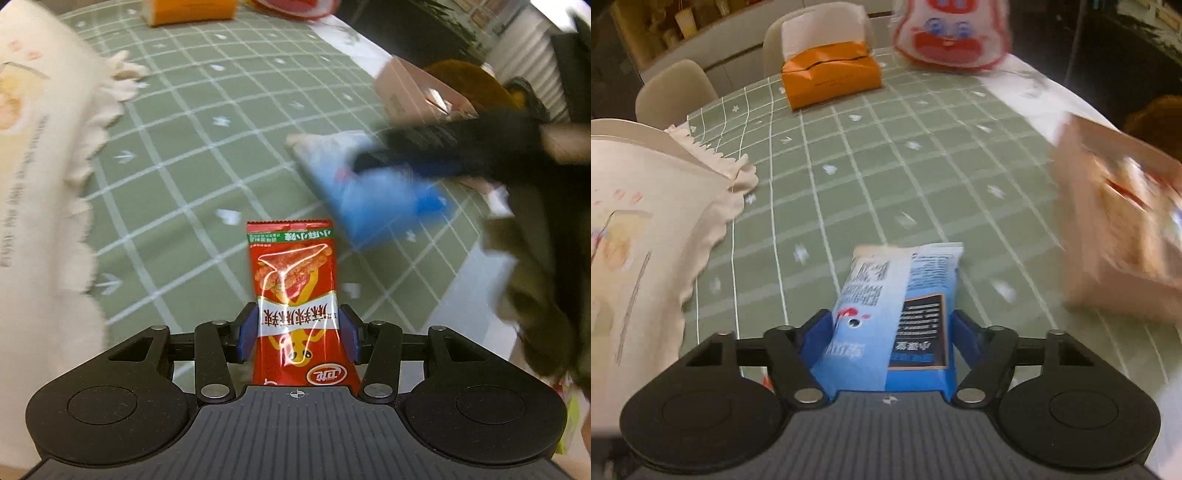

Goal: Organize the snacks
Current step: 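Lift the blue snack bag with the right tool while left holds the red bag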

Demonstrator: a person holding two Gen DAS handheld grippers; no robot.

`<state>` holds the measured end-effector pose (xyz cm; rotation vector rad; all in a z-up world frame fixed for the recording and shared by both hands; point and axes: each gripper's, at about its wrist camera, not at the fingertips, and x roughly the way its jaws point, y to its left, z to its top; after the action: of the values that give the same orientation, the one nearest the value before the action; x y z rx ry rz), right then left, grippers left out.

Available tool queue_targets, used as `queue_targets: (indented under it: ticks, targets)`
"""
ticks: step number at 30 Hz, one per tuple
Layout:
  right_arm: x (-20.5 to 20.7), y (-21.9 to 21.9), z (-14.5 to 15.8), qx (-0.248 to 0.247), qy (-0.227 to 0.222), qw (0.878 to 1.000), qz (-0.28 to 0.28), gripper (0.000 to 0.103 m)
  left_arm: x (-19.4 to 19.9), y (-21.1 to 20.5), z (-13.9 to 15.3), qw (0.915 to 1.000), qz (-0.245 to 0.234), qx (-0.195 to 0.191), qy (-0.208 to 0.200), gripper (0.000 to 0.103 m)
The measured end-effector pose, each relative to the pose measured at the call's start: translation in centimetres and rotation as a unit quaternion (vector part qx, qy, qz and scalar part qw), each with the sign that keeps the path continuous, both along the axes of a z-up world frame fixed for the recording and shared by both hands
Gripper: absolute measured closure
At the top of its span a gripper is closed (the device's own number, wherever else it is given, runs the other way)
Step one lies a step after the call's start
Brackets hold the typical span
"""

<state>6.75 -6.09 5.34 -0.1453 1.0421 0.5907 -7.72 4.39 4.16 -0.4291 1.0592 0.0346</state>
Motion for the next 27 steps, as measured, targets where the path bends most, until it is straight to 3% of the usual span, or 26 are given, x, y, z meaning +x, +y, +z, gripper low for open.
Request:
queue_targets:
  ticks: [1, 2, 6, 7, 8, 9, 11, 13, 16, 21, 25, 27]
  targets:
    - [-0.4, -2.1, -0.1, 0.0, 0.011, 1.0, -0.01, 0.076, 0.4, -0.7, -0.1, 1.0, -0.007, -0.001, -0.001, 0.051]
    - [-0.5, -3.8, -0.2, 0.0, 0.025, 0.999, -0.02, 0.08, 0.8, -1.2, -0.3, 0.9999, -0.013, -0.001, -0.001, 0.051]
    - [-1.8, -9.6, -1.5, -0.005, 0.039, 0.998, -0.056, 0.08, 2.2, -3.3, -0.8, 0.9994, -0.034, 0.0, -0.005, 0.051]
    - [-2.1, -10.6, -1.7, -0.005, 0.04, 0.997, -0.06, 0.077, 2.3, -3.7, -0.8, 0.9993, -0.037, 0.0, -0.006, 0.051]
    - [-2.4, -11.4, -1.9, -0.003, 0.043, 0.997, -0.064, 0.063, 2.5, -4.0, -0.8, 0.9993, -0.038, 0.001, -0.005, 0.051]
    - [-2.6, -11.7, -2.0, 0.002, 0.043, 0.997, -0.067, 0.039, 2.5, -4.3, -0.6, 0.9992, -0.038, 0.005, -0.003, 0.051]
    - [-3.0, -12.0, -1.8, 0.018, 0.031, 0.997, -0.07, 0.017, 2.4, -4.3, -0.5, 0.9993, -0.035, 0.016, 0.004, 0.051]
    - [-3.1, -11.1, -1.5, 0.032, 0.017, 0.998, -0.054, 0.016, 2.1, -3.8, -0.3, 0.9991, -0.026, 0.03, 0.013, 0.051]
    - [-3.2, -7.9, -1.4, 0.033, -0.005, 0.999, 0.014, 0.013, 0.9, -2.2, 0.0, 0.9987, -0.001, 0.044, 0.025, 0.051]
    - [-2.8, -2.0, -2.9, -0.021, -0.058, 0.993, 0.097, 0.009, -1.1, 0.1, 0.3, 0.9971, 0.037, 0.054, 0.037, 0.051]
    - [-1.3, -0.2, -4.8, -0.051, -0.062, 0.992, 0.097, 0.004, -1.9, 0.8, 0.2, 0.9966, 0.049, 0.053, 0.041, 0.051]
    - [-0.4, -0.8, -5.1, -0.031, -0.042, 0.996, 0.078, 0.002, -1.9, 0.7, 0.3, 0.9966, 0.049, 0.052, 0.041, 0.051]
